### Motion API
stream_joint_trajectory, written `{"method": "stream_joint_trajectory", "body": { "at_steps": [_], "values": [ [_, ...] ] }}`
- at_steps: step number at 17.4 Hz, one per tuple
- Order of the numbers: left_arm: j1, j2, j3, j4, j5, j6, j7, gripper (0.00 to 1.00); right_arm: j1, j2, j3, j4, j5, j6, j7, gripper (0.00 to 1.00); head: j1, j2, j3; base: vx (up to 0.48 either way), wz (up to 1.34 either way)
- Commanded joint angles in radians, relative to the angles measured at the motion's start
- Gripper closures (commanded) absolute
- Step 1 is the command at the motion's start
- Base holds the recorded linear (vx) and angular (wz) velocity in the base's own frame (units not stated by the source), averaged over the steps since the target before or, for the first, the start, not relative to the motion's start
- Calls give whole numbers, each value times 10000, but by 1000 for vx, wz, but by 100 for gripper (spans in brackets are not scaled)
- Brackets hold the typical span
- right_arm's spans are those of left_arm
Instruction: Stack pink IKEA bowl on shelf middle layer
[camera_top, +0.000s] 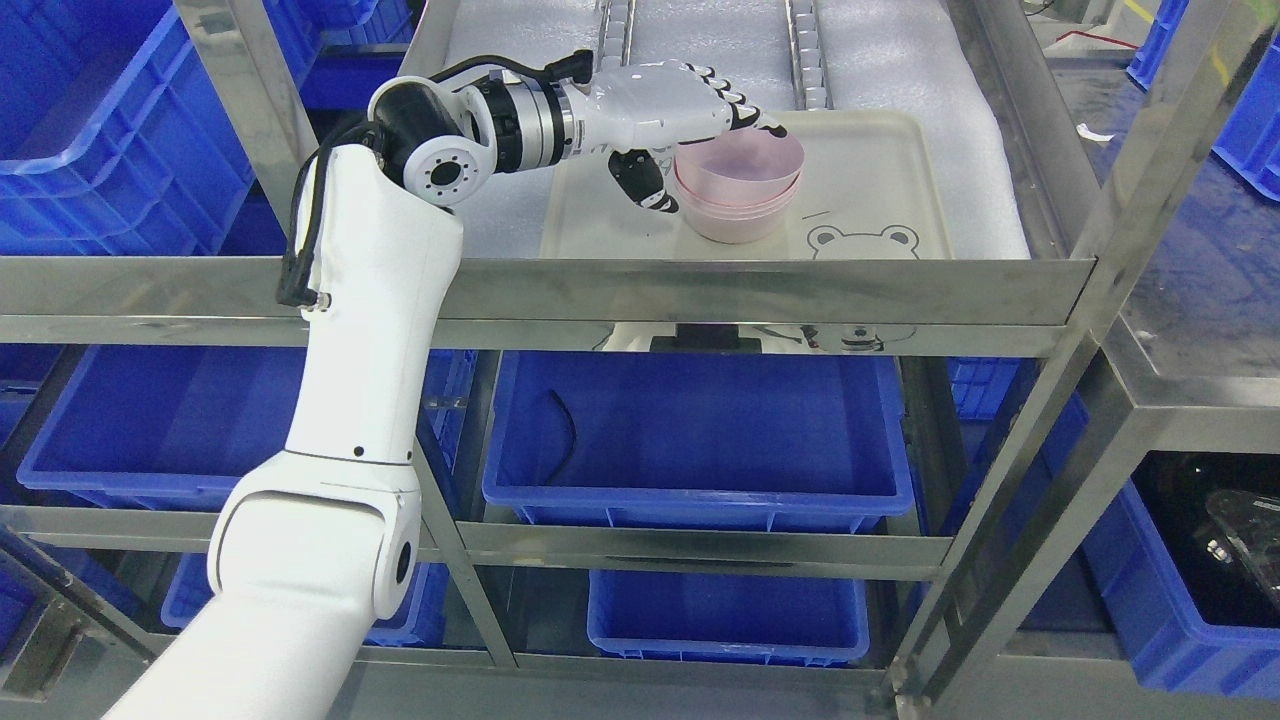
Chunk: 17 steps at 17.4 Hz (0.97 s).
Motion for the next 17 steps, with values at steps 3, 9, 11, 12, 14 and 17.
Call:
{"method": "stream_joint_trajectory", "body": {
  "at_steps": [3,9,11,12,14,17],
  "values": [
    [450,174,-148,-1689,3286,-4,255,6,31,-175,0,-175,0,-1,1,0,0,0,0,0,0],
    [2978,174,-2096,-3379,6125,-4,1727,6,31,-175,0,-175,0,-1,1,0,0,0,0,0,0],
    [4635,174,-2940,-3612,6126,-4,1807,6,31,-175,0,-175,0,-1,1,0,0,0,0,-5,11],
    [5386,174,-3232,-3642,6126,-4,1807,6,31,-175,0,-175,0,-1,1,0,0,0,0,-12,44],
    [6935,174,-3449,-3658,6110,-4,1746,6,31,-175,0,-175,0,-1,1,0,0,0,0,-14,36],
    [8700,174,-3252,-3567,6080,-4,1700,6,31,-175,0,-175,0,-1,1,0,0,0,0,-6,10]
  ]
}}
